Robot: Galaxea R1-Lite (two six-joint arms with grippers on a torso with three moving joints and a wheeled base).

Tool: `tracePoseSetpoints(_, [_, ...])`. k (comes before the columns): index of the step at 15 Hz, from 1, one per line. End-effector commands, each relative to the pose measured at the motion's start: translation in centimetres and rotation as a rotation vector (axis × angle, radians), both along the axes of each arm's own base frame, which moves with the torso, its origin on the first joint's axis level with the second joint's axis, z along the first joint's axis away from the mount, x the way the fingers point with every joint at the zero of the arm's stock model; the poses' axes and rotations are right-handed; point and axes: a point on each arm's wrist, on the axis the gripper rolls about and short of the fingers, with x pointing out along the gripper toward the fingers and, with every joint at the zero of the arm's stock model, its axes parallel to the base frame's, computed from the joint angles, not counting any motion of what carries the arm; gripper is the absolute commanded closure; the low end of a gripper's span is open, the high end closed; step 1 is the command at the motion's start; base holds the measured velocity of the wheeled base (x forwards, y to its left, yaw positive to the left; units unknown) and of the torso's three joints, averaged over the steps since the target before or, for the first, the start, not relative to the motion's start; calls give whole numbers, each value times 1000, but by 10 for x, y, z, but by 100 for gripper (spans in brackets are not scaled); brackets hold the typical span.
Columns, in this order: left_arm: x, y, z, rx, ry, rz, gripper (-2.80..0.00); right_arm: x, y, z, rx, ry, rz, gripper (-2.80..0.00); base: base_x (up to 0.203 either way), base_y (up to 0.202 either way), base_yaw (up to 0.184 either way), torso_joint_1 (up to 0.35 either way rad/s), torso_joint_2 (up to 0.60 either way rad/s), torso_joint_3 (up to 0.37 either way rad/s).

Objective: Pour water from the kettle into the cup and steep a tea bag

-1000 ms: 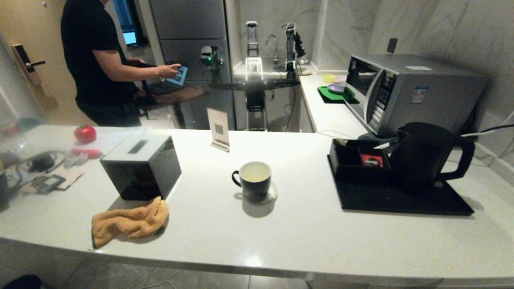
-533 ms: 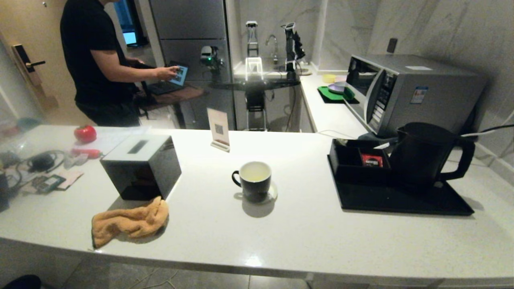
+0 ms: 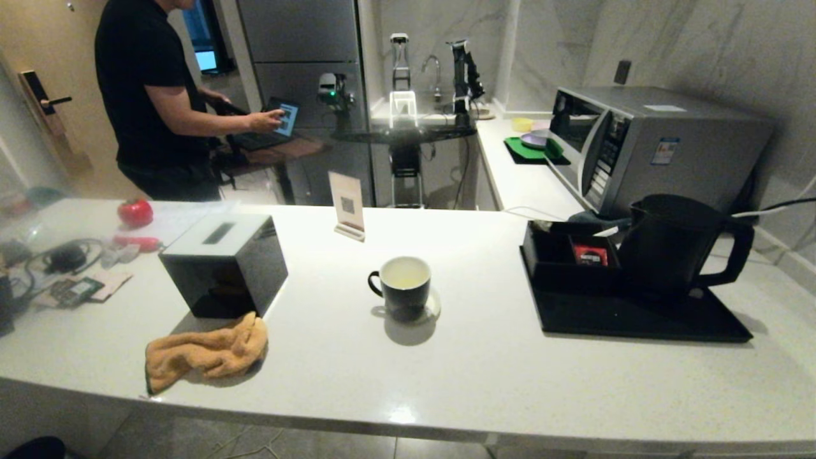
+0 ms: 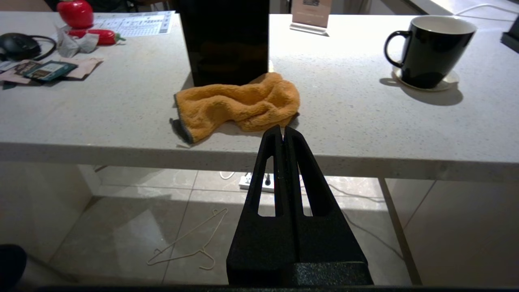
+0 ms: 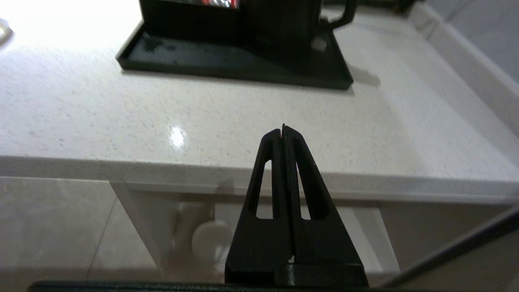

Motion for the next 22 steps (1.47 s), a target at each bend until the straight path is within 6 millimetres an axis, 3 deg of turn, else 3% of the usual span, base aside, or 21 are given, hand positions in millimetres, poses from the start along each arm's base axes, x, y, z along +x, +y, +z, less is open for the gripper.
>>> tracePoseSetpoints(1, [0,0,0,0,0,-1,0,-10,1,-3,-12,-96,27,0,0,0,0,0,0,0])
tracePoseSetpoints(3, [0,0,0,0,0,-1,0,-16,2,-9,-34,-121,115,0,0,0,0,0,0,0])
tracePoseSetpoints(22, [0,0,0,0,0,-1,0,-16,2,-14,102,-84,111,0,0,0,0,0,0,0])
